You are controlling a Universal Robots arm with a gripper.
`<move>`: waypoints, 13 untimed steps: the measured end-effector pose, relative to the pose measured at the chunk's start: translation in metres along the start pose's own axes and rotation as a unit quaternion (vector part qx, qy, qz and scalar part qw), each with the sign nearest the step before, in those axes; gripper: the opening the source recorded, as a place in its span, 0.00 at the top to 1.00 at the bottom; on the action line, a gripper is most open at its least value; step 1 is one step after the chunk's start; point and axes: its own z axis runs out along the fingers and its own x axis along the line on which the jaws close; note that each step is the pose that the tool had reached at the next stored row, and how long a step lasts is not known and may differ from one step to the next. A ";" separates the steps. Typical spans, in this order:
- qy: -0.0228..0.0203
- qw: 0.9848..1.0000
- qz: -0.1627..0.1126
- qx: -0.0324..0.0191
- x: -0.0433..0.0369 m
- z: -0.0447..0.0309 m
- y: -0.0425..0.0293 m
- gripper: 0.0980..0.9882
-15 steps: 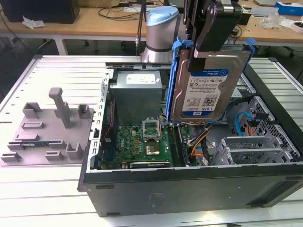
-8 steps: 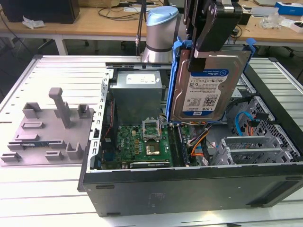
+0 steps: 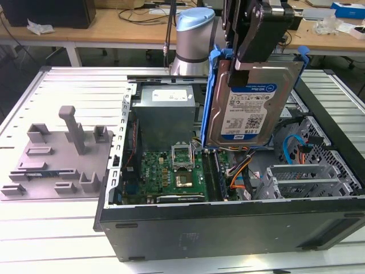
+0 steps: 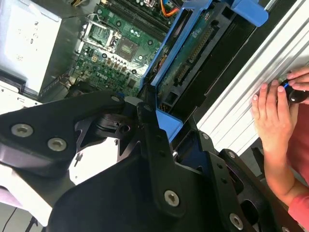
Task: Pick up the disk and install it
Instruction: 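Insert the disk into the insertion slot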
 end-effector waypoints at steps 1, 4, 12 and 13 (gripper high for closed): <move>0.000 1.000 0.000 0.000 0.0014 0.0000 -0.0036 0.70; 0.000 1.000 0.000 0.000 0.0143 0.0004 -0.0262 0.70; -0.009 1.000 0.000 0.000 0.0250 0.0016 -0.0295 0.70; -0.009 1.000 0.000 0.000 0.0253 0.0016 -0.0295 0.70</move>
